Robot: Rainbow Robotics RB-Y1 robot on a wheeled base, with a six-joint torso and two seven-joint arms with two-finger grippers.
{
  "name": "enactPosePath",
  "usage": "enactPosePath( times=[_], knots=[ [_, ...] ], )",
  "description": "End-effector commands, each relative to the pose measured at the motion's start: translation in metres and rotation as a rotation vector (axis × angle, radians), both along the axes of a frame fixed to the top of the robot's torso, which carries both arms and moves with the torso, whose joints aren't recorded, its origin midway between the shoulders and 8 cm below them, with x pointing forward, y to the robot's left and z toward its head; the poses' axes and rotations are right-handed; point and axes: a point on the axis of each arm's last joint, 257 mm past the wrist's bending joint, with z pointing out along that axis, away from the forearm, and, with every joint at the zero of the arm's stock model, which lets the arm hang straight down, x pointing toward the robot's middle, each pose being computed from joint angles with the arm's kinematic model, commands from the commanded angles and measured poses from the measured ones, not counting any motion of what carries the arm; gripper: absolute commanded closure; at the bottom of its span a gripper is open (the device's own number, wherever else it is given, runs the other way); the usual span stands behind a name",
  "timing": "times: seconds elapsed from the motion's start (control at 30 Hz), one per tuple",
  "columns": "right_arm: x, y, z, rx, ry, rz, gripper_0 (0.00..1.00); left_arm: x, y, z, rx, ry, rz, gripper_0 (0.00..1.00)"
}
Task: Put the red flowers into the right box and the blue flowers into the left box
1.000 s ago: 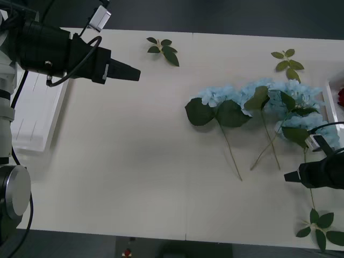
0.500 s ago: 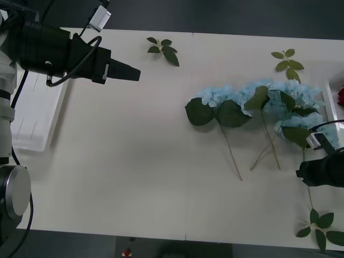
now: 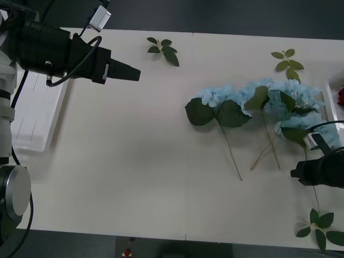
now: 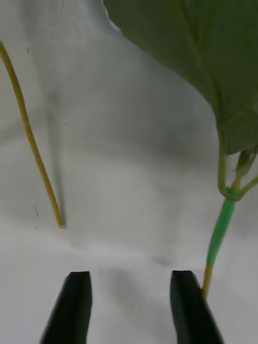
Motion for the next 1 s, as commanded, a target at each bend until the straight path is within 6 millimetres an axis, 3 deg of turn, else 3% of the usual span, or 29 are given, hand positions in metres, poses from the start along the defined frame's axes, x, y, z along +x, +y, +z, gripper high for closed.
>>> enactPosePath(
  times=[0.03, 0.33, 0.57, 0.63, 0.7, 1.0],
  knots=[
    [0.009, 0.008, 0.018, 0.021, -0.018, -0.008, 0.00, 0.003, -0.002, 0.017, -0.008, -0.068, -0.016, 0.00],
    [0.004, 0.021, 0.019, 0.056, 0.004, -0.010, 0.00, 0.003, -0.002, 0.017, -0.008, -0.068, -0.016, 0.00],
    [-0.019, 0.074, 0.034, 0.231, 0.097, -0.015, 0.00, 0.003, -0.002, 0.017, -0.008, -0.068, -0.016, 0.00],
    [-0.016, 0.078, 0.046, 0.244, 0.089, -0.008, 0.00, 0.003, -0.002, 0.017, -0.008, -0.068, -0.016, 0.00],
    [-0.013, 0.073, 0.051, 0.230, 0.079, -0.002, 0.00, 0.003, -0.002, 0.017, -0.008, -0.068, -0.016, 0.00],
    [0.023, 0.006, 0.087, 0.028, 0.001, -0.003, 0.00, 0.003, -0.002, 0.017, -0.008, -0.068, -0.016, 0.00]
  ],
)
